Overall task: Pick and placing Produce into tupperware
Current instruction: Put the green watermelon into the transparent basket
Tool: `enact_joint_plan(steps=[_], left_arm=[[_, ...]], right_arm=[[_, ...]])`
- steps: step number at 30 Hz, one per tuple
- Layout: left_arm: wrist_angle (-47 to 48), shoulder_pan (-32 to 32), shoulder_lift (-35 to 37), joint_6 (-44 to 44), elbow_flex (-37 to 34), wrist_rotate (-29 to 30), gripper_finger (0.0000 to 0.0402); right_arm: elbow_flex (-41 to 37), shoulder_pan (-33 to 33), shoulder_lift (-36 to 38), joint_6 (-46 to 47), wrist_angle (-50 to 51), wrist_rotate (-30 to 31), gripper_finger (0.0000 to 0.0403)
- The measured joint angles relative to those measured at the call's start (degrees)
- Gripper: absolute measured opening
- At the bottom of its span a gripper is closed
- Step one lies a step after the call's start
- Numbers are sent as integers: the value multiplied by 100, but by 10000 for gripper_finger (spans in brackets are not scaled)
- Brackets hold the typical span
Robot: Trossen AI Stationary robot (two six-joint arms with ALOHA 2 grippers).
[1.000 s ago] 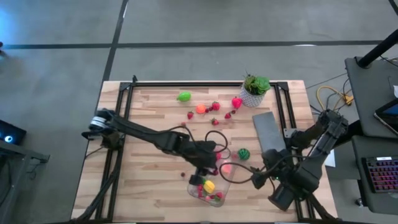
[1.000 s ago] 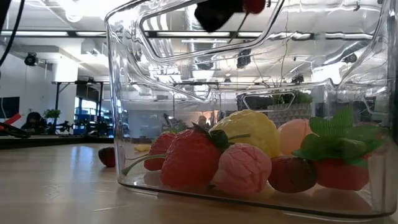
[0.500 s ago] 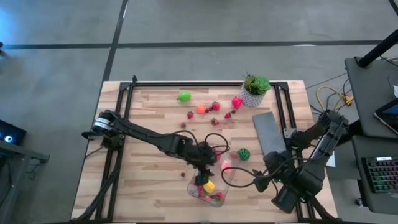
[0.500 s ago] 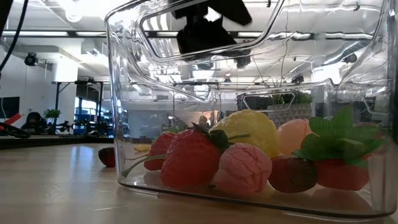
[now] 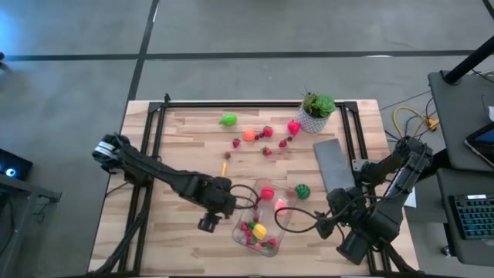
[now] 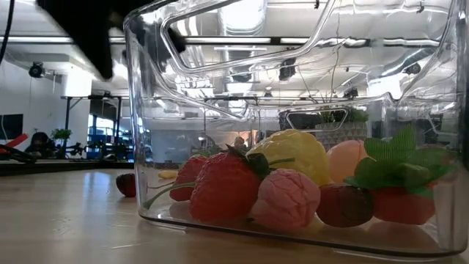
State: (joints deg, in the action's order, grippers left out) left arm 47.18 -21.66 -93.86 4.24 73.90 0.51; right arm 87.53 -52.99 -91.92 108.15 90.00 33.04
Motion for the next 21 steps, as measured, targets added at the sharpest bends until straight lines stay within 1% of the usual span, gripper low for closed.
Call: enact_joint_plan(steps=[5,7,10,12,14,16,18,19,21], left_arm=[[-767,-17,-16,597,-670,-1,237],[-1170,-15,-41,723,-874,6,237],[-1392,-12,-44,742,-1052,40,238],[-1377,-15,-44,794,-1130,52,238],[-1332,-15,-44,1074,-1187,52,238],[-1351,-15,-22,1313,-1203,52,238],[-1360,-15,14,1481,-1203,55,238],[-1351,-18,34,1495,-1203,55,238],[-1342,-21,98,1494,-1203,56,238]], right_arm=[[-78,13,0,205,2,2,329],[-118,13,0,287,2,0,329],[-203,15,1,621,-1,-91,329],[-347,15,36,1137,-12,-322,329],[-538,15,109,1781,-2,-657,329],[-766,63,205,2090,0,-1025,329],[-998,174,288,2053,5,-1382,329],[-1120,225,332,1845,4,-1375,329],[-1309,316,386,952,-37,-1131,329]])
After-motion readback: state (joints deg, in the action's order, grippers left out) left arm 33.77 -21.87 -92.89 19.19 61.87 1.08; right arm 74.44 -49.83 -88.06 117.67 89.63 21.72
